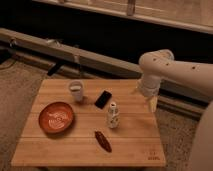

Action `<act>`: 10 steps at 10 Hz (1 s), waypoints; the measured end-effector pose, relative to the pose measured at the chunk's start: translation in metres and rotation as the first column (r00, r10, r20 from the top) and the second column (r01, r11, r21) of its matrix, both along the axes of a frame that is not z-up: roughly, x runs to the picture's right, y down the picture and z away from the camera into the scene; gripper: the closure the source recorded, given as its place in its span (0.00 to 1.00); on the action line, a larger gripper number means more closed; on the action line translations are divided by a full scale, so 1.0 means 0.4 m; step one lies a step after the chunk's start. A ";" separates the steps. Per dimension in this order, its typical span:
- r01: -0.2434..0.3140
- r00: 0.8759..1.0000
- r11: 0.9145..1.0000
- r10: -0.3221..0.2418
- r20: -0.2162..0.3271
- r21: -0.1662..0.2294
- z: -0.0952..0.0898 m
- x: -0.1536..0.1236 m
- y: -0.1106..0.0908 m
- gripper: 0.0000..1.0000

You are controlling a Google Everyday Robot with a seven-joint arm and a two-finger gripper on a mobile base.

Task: Place the pepper in the ceramic bowl

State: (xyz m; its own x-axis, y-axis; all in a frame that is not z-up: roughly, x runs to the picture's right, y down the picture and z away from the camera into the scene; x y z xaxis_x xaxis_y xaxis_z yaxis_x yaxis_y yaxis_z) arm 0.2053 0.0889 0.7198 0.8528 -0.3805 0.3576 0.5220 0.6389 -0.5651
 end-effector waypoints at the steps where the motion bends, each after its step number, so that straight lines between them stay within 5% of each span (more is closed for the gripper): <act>1: -0.008 1.000 1.000 0.008 -0.002 0.010 -0.030 0.008 0.025 0.20; 6: -0.005 0.999 1.000 0.004 0.035 0.027 -0.164 -0.076 0.193 0.20; 10: 0.034 0.991 0.999 -0.029 0.131 -0.033 -0.179 -0.205 0.331 0.20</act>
